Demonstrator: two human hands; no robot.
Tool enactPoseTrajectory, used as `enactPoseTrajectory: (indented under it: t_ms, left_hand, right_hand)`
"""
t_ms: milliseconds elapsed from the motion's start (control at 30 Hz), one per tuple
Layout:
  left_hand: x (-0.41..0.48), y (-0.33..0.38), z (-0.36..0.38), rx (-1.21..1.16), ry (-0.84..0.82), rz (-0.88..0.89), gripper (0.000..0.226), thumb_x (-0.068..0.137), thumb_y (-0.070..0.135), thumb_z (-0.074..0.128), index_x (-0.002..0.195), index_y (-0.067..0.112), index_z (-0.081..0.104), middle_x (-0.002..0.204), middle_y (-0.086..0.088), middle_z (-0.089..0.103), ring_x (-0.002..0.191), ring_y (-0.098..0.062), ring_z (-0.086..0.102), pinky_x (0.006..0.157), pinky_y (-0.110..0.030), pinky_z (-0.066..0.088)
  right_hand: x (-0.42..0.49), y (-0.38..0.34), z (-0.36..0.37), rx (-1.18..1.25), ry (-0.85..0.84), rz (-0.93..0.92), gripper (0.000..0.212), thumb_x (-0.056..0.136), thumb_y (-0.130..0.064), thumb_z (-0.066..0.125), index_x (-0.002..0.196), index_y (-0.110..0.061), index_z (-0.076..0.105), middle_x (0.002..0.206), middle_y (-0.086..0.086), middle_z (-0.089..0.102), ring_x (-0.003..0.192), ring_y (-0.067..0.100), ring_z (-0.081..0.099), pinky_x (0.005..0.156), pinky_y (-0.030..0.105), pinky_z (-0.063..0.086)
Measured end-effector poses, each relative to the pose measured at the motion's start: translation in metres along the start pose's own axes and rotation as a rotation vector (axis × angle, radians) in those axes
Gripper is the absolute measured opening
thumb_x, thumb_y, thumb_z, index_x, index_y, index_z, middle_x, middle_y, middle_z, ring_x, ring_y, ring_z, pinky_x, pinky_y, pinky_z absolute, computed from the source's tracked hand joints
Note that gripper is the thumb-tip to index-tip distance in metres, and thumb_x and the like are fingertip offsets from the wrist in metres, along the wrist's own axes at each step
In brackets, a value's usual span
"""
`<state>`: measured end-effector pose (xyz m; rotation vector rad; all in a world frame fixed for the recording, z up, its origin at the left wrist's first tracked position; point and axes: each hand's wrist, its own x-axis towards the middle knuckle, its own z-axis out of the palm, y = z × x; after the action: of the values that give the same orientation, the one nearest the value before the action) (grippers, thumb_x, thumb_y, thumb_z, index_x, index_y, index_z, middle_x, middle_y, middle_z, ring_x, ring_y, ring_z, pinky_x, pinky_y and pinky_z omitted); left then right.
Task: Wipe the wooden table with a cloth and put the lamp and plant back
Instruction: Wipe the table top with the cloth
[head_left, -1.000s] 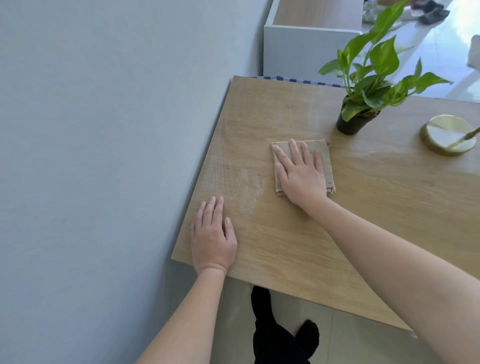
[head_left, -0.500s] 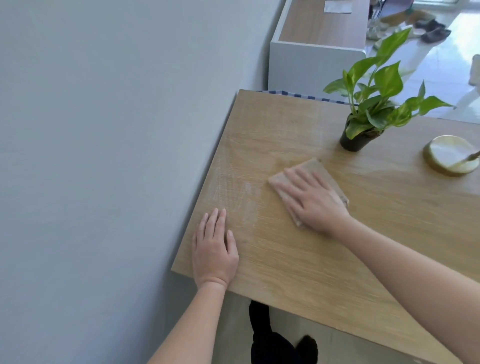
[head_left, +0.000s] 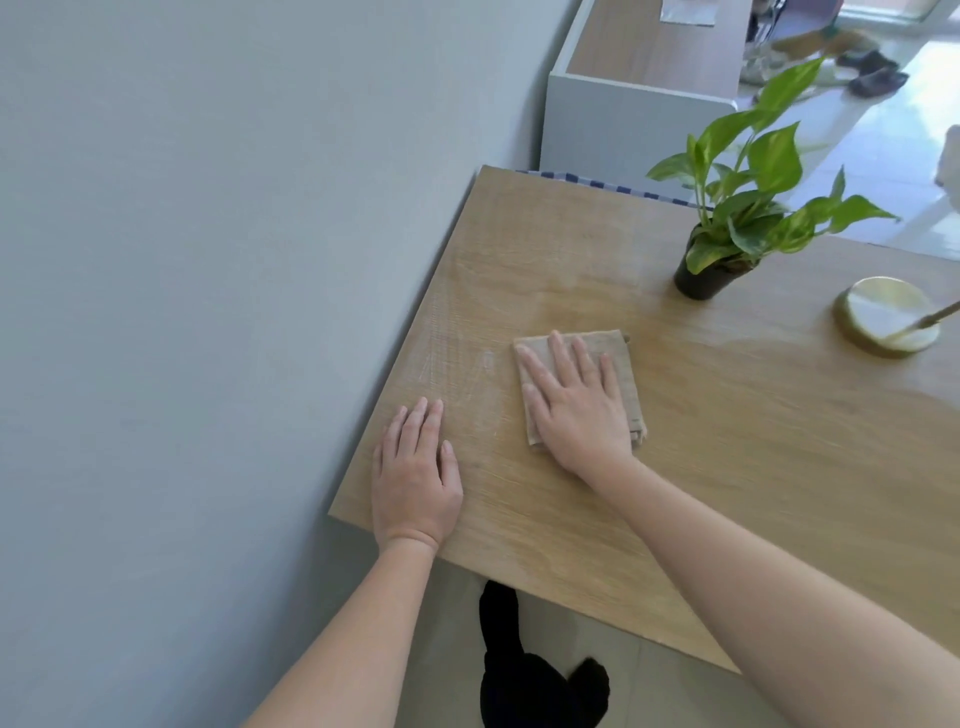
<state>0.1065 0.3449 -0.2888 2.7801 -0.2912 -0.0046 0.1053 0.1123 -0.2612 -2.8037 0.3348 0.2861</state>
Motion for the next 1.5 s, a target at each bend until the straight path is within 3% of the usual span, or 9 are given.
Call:
enactPoseTrajectory:
  t_ms: [267, 400, 500, 600, 700, 867, 1033, 1233, 1500]
  left_hand:
    - [0.0, 0.004, -0.001, -0.029, 0.002, -0.001, 0.057, 0.106, 0.036, 0.035, 0.161, 0.028, 0.048, 0.167, 0.007, 0.047, 0.158, -0.019, 0.034, 0.126, -0.051, 0.034]
    - [-0.001, 0.004, -0.002, -0.018, -0.006, -0.003, 0.054, 0.109, 0.033, 0.039, 0.162, 0.029, 0.046, 0.168, 0.008, 0.044, 0.159, -0.018, 0.032, 0.128, -0.05, 0.032]
    - [-0.004, 0.005, -0.001, -0.013, -0.008, -0.006, 0.053, 0.11, 0.03, 0.045, 0.163, 0.029, 0.045, 0.169, 0.008, 0.043, 0.16, -0.018, 0.031, 0.129, -0.05, 0.031]
    - [-0.003, 0.006, -0.001, -0.013, 0.008, -0.001, 0.053, 0.11, 0.03, 0.047, 0.163, 0.028, 0.045, 0.169, 0.007, 0.044, 0.159, -0.018, 0.032, 0.128, -0.049, 0.032]
    - [-0.003, 0.005, 0.0, -0.017, 0.01, 0.001, 0.053, 0.11, 0.03, 0.047, 0.163, 0.028, 0.045, 0.169, 0.007, 0.043, 0.16, -0.018, 0.031, 0.129, -0.047, 0.03]
    - [-0.004, 0.002, 0.002, -0.03, 0.019, 0.006, 0.053, 0.109, 0.029, 0.048, 0.162, 0.027, 0.046, 0.168, 0.006, 0.044, 0.159, -0.019, 0.032, 0.13, -0.047, 0.029]
    - [-0.006, 0.002, 0.002, -0.031, 0.022, 0.006, 0.054, 0.109, 0.028, 0.049, 0.163, 0.026, 0.046, 0.169, 0.005, 0.044, 0.159, -0.02, 0.032, 0.129, -0.048, 0.03]
    - [-0.009, 0.003, 0.002, -0.035, 0.008, 0.0, 0.054, 0.109, 0.029, 0.048, 0.163, 0.027, 0.045, 0.169, 0.006, 0.043, 0.159, -0.02, 0.031, 0.129, -0.051, 0.031]
    - [-0.007, 0.003, 0.001, 0.0, -0.013, 0.001, 0.056, 0.108, 0.034, 0.04, 0.165, 0.028, 0.042, 0.17, 0.008, 0.041, 0.16, -0.018, 0.03, 0.128, -0.05, 0.032]
  right_hand:
    - [-0.139, -0.037, 0.044, 0.026, -0.072, -0.221, 0.053, 0.114, -0.056, 0.012, 0.164, -0.056, -0.005, 0.179, -0.009, -0.005, 0.163, 0.017, -0.019, 0.132, 0.05, -0.006]
    - [-0.191, 0.0, 0.043, -0.043, -0.163, -0.405, 0.053, 0.116, -0.054, 0.019, 0.165, -0.055, -0.001, 0.178, -0.01, 0.004, 0.165, 0.018, -0.005, 0.13, 0.049, -0.001]
    - [-0.206, 0.041, 0.024, -0.073, -0.234, -0.441, 0.05, 0.115, -0.057, 0.013, 0.162, -0.061, -0.002, 0.177, -0.014, -0.001, 0.164, 0.013, -0.01, 0.13, 0.046, -0.005]
    - [-0.189, 0.078, 0.003, -0.074, -0.239, -0.358, 0.049, 0.112, -0.063, 0.007, 0.159, -0.067, -0.004, 0.176, -0.019, -0.007, 0.162, 0.009, -0.015, 0.132, 0.046, -0.01]
    - [-0.147, 0.098, -0.01, -0.092, -0.13, -0.195, 0.049, 0.112, -0.062, 0.008, 0.16, -0.065, -0.004, 0.176, -0.018, -0.005, 0.164, 0.011, -0.009, 0.133, 0.047, -0.006]
    - [-0.098, 0.049, 0.006, -0.006, 0.005, 0.17, 0.053, 0.11, -0.062, 0.001, 0.161, -0.058, -0.011, 0.177, -0.011, -0.014, 0.162, 0.017, -0.019, 0.133, 0.047, -0.009]
    - [-0.128, 0.011, 0.026, 0.043, -0.011, 0.087, 0.054, 0.112, -0.06, 0.006, 0.161, -0.058, -0.015, 0.176, -0.01, -0.018, 0.161, 0.019, -0.025, 0.132, 0.048, -0.012]
    - [-0.155, 0.044, 0.029, -0.021, 0.004, -0.03, 0.052, 0.113, -0.06, 0.014, 0.162, -0.061, -0.002, 0.177, -0.017, -0.005, 0.162, 0.008, -0.018, 0.133, 0.045, -0.006]
    - [-0.105, 0.045, 0.019, 0.007, 0.065, 0.257, 0.055, 0.112, -0.059, 0.012, 0.162, -0.059, -0.011, 0.177, -0.011, -0.011, 0.162, 0.014, -0.022, 0.133, 0.046, -0.009]
